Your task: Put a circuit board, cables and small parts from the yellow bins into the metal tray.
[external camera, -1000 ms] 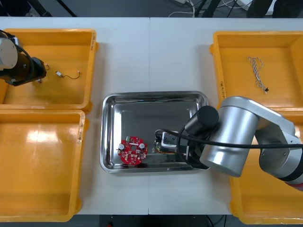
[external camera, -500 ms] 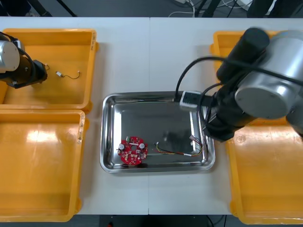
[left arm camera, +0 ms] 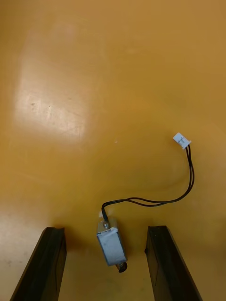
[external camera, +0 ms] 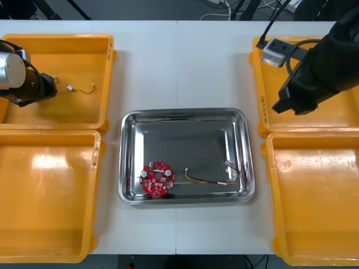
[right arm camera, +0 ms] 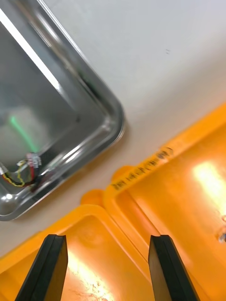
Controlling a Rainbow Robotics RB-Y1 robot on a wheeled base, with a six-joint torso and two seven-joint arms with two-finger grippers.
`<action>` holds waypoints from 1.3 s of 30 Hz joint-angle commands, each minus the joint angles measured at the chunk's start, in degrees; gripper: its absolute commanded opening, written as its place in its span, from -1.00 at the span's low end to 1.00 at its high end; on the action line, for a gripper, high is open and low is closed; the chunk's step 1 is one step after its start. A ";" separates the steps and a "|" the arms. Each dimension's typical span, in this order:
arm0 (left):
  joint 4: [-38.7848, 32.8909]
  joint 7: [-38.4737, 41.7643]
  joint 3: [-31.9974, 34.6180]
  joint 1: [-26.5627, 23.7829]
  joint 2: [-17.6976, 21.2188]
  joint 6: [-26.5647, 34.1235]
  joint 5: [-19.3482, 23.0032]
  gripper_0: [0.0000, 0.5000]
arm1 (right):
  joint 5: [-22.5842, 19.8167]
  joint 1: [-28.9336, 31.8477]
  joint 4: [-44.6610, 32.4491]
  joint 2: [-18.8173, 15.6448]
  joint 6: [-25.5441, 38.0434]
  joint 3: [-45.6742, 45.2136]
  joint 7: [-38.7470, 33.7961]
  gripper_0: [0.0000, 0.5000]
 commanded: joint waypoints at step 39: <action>-25.03 -6.51 6.45 -2.17 1.29 30.09 -3.17 -1.00 | 28.65 -17.18 45.38 6.01 -12.03 -12.39 3.68 1.00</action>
